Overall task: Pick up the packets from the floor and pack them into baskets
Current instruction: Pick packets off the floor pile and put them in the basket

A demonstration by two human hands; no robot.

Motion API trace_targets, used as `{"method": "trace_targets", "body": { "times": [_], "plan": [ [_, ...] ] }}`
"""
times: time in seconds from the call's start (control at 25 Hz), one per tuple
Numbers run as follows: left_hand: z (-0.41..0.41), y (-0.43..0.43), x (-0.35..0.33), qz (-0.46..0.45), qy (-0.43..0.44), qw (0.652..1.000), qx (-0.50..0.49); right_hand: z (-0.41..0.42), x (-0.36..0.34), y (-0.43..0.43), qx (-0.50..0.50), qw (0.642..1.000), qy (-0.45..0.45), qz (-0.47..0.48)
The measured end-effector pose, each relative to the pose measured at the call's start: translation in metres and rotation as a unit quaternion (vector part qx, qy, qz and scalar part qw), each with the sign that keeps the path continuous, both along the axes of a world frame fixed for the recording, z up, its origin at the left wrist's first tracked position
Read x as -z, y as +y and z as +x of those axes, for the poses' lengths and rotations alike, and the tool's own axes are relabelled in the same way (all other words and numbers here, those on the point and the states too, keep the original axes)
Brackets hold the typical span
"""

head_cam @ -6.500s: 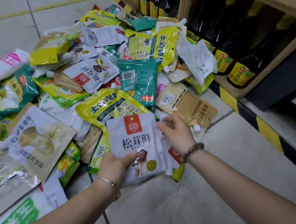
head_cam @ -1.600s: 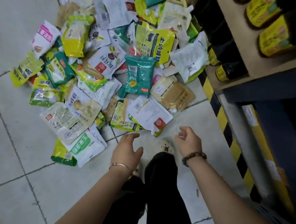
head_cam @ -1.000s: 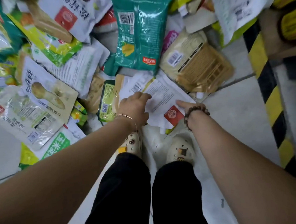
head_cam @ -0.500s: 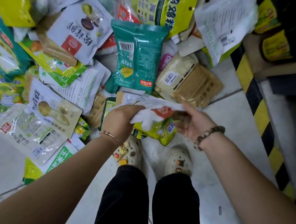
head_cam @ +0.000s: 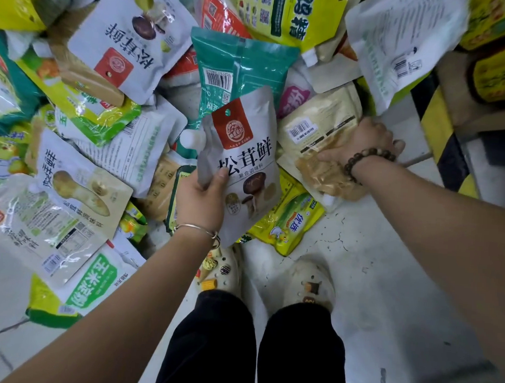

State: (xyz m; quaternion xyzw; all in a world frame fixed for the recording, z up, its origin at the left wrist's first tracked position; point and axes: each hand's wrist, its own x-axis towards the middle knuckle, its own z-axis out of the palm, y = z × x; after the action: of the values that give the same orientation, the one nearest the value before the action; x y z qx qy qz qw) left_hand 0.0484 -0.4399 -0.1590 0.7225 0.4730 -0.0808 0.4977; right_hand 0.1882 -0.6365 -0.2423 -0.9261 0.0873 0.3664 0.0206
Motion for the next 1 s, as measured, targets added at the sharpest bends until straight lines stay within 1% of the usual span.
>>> {"method": "trace_targets", "body": {
  "times": [0.04, 0.12, 0.2, 0.24, 0.32, 0.4, 0.52, 0.64, 0.76, 0.8, 0.88, 0.96, 1.0],
  "plan": [
    [-0.002, -0.002, -0.003, -0.006, 0.004, 1.000, -0.013, -0.006, -0.001, -0.001, 0.009, 1.000, -0.015, 0.013],
    [-0.006, -0.004, -0.009, -0.019, 0.012, 0.999, -0.025, -0.015, -0.008, -0.006, 0.074, 0.993, -0.016, 0.094],
    [-0.008, -0.004, -0.018, -0.028, 0.023, 0.999, -0.032, -0.027, -0.022, -0.013, 0.147, 0.976, -0.013, 0.163],
    [-0.008, -0.003, -0.025, -0.032, 0.020, 0.999, -0.032, -0.034, -0.034, -0.017, 0.183, 0.967, -0.023, 0.179],
    [-0.003, -0.002, -0.043, -0.022, 0.016, 0.999, -0.018, -0.043, -0.062, -0.027, 0.271, 0.940, -0.048, 0.201],
    [0.003, -0.003, -0.063, -0.016, 0.009, 1.000, -0.006, -0.051, -0.094, -0.037, 0.340, 0.910, -0.074, 0.225],
    [0.014, -0.013, -0.102, -0.030, -0.008, 0.999, 0.006, -0.066, -0.139, -0.052, 0.414, 0.871, -0.111, 0.238],
    [0.020, -0.014, -0.135, -0.028, -0.016, 0.997, 0.066, -0.084, -0.193, -0.061, 0.479, 0.829, -0.134, 0.254],
    [0.016, -0.025, -0.159, -0.086, -0.012, 0.989, 0.120, -0.120, -0.242, -0.074, 0.526, 0.800, -0.154, 0.245],
    [0.014, -0.032, -0.167, -0.088, -0.012, 0.988, 0.128, -0.131, -0.258, -0.077, 0.537, 0.792, -0.160, 0.243],
    [0.009, -0.044, -0.188, -0.087, -0.016, 0.984, 0.152, -0.154, -0.294, -0.080, 0.570, 0.761, -0.187, 0.246],
    [0.000, -0.059, -0.203, -0.084, 0.007, 0.975, 0.206, -0.182, -0.322, -0.094, 0.599, 0.728, -0.214, 0.257],
    [-0.006, -0.071, -0.208, -0.090, 0.013, 0.969, 0.232, -0.199, -0.335, -0.106, 0.609, 0.719, -0.221, 0.250]
  ]
}}
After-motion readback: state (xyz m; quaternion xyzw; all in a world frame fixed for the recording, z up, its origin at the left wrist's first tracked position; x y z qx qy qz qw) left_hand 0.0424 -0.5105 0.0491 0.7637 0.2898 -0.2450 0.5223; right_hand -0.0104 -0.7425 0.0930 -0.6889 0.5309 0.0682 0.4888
